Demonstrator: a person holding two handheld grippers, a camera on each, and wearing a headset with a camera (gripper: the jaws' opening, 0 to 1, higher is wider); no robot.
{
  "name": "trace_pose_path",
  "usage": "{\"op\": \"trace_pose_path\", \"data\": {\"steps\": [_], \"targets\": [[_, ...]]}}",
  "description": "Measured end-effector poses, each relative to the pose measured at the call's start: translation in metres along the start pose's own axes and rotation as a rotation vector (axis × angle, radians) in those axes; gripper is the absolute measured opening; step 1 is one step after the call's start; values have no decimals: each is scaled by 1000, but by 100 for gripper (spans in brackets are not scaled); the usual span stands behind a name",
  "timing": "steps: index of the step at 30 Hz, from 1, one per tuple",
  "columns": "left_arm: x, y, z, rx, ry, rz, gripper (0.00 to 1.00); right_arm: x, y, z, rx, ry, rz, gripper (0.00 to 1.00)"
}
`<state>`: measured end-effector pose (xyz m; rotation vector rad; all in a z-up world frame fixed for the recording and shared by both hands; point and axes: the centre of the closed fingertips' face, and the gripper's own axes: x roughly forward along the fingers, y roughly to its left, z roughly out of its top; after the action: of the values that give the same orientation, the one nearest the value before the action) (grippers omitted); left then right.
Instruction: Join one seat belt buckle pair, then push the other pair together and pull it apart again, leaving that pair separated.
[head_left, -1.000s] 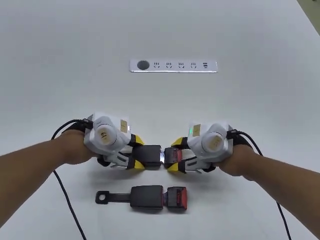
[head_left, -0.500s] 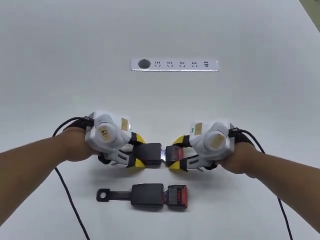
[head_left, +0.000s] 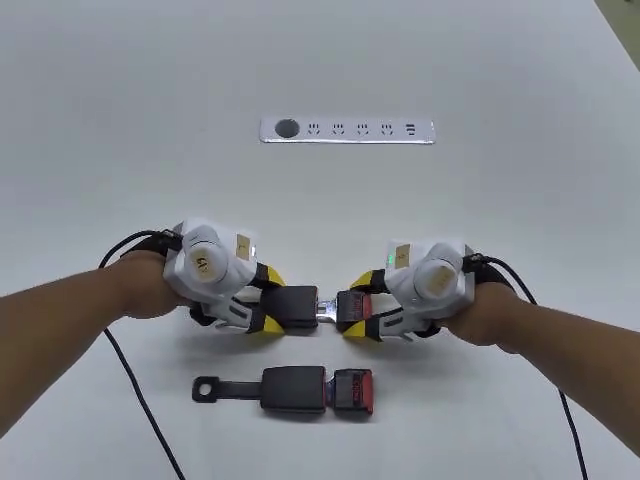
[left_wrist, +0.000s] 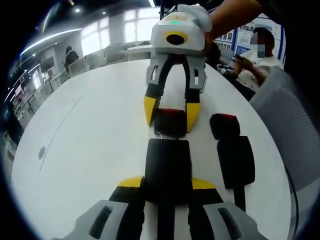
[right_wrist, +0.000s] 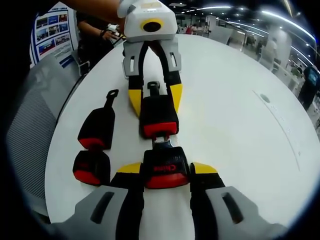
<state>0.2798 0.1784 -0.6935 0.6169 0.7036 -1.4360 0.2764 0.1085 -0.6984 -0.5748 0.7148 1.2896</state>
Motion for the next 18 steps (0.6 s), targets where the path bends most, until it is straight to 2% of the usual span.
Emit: {"op": "trace_pose_path", "data": {"steps": [10,18], "targets": [[-1,-1,0,1,0,-2,33,-8,2,-11,8,-11,-5,35],[-2,-1,-1,-2,-2,-2,33,-14,-2,-29,14,-12,-13,35]]}}
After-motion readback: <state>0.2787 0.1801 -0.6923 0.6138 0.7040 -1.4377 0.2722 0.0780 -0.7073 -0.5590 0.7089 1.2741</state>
